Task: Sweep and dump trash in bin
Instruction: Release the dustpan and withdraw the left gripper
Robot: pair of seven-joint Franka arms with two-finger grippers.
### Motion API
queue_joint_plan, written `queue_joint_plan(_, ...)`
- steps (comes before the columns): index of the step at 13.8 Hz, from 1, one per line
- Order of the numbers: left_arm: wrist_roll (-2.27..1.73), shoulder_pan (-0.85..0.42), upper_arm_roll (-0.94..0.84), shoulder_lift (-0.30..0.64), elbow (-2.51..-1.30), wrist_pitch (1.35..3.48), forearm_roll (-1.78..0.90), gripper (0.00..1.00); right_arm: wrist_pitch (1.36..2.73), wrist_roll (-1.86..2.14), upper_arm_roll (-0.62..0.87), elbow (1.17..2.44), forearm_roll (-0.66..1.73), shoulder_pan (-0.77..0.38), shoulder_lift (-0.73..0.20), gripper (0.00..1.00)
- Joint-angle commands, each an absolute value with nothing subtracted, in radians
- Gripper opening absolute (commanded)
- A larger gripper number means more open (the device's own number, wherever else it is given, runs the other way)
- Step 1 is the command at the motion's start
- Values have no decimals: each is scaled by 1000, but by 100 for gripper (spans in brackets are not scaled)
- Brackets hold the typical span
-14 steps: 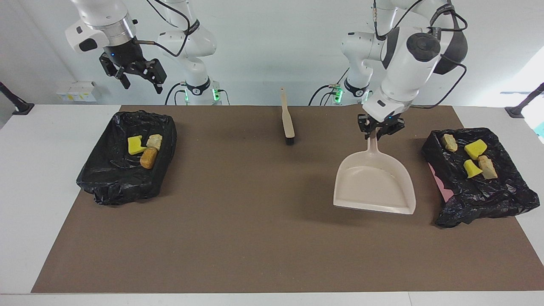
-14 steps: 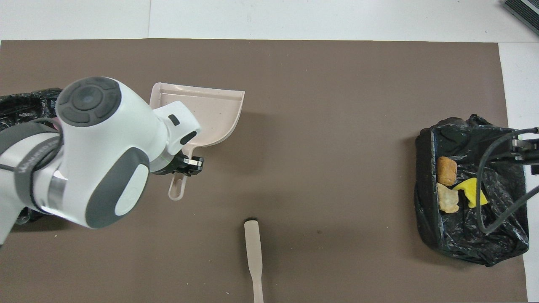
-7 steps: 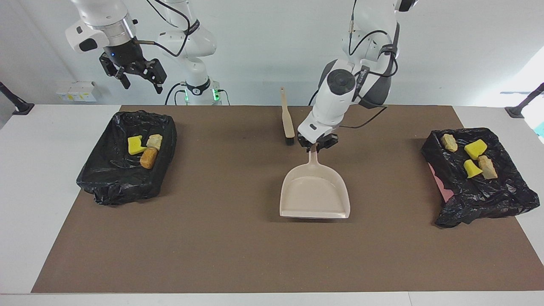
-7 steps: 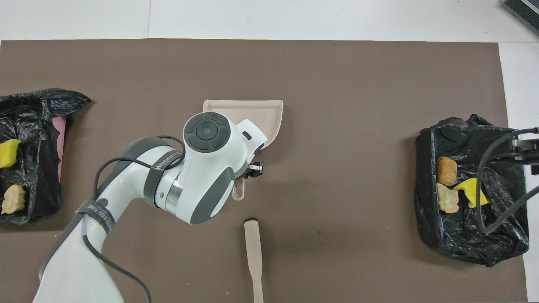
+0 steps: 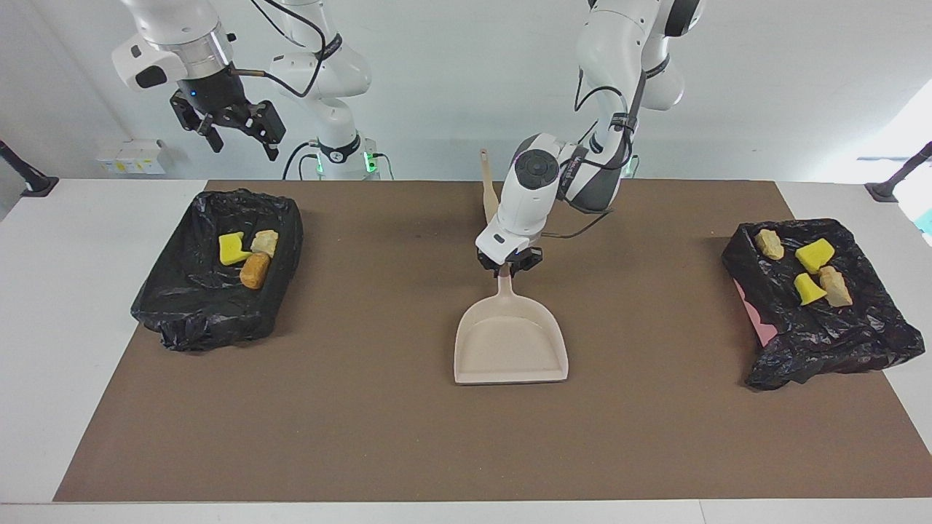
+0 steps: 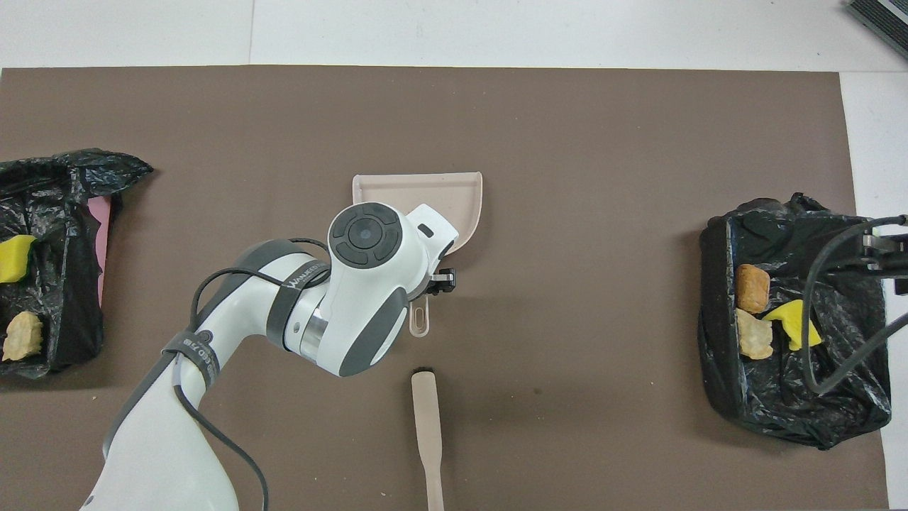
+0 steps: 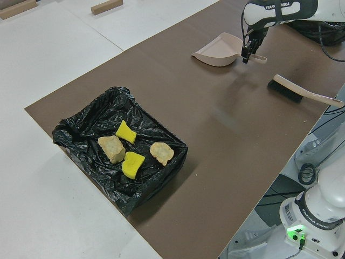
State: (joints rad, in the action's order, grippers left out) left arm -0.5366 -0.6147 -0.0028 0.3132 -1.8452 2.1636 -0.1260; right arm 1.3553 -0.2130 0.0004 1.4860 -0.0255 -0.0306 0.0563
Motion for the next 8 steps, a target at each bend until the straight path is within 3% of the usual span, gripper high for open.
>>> queue_joint_plan(1,-540,-566,12,258,-1845,2167,-144,100,1350,-181,6,1488,-38,-20,61,100)
queue_joint_plan(8,-482,-387,14,256,-1747,2067,-137,100,1350,-181,6,1488,-38,-20,61,100)
